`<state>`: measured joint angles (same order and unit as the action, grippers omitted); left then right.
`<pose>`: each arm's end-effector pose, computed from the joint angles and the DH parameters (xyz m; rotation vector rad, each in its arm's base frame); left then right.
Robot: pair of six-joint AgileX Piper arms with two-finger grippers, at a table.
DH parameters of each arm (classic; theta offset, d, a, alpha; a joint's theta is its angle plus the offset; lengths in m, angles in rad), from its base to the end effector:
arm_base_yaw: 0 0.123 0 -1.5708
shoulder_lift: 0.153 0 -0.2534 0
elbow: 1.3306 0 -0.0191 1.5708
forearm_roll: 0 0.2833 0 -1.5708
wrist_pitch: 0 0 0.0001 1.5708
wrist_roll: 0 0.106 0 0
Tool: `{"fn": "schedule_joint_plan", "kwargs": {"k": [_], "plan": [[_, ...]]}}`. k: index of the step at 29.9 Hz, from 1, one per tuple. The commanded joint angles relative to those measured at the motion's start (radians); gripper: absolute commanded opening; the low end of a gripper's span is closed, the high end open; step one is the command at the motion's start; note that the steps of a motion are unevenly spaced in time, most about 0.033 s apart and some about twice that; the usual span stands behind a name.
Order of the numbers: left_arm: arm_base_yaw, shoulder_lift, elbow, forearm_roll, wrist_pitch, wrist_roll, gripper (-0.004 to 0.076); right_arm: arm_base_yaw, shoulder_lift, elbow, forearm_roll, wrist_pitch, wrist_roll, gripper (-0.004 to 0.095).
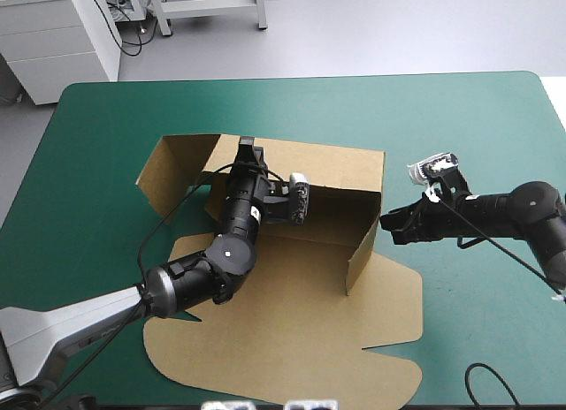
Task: Fold the box
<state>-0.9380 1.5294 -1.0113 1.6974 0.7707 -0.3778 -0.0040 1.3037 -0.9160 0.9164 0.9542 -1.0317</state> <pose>0.2759 -0.2522 0.2506 1.4601 1.2363 1.0060 0.2906 0.0675 0.2407 -0.6964 2.2813 0.7225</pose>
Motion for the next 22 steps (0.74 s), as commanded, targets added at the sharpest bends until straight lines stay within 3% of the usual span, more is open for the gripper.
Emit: {"fn": "schedule_joint_plan", "kwargs": {"k": [1, 6, 17, 22], "plan": [[-0.005, -0.035, -0.035, 0.129, 0.035, -0.005, -0.0008, 0.0, -0.032, -0.025, 0.012, 0.069, -0.023, 0.0497], [-0.005, -0.035, -0.035, 0.129, 0.035, -0.005, -0.0008, 0.0, -0.032, -0.025, 0.013, 0.113, -0.029, 0.0664], [-0.005, -0.028, -0.035, 0.129, 0.035, -0.005, -0.0008, 0.022, -0.034, -0.018, 0.067, 0.017, -0.019, 0.0669], [-0.005, -0.028, -0.035, 0.134, 0.035, -0.005, -0.0008, 0.156, -0.065, 0.084, 0.089, -0.228, -0.019, 0.0669]]}}
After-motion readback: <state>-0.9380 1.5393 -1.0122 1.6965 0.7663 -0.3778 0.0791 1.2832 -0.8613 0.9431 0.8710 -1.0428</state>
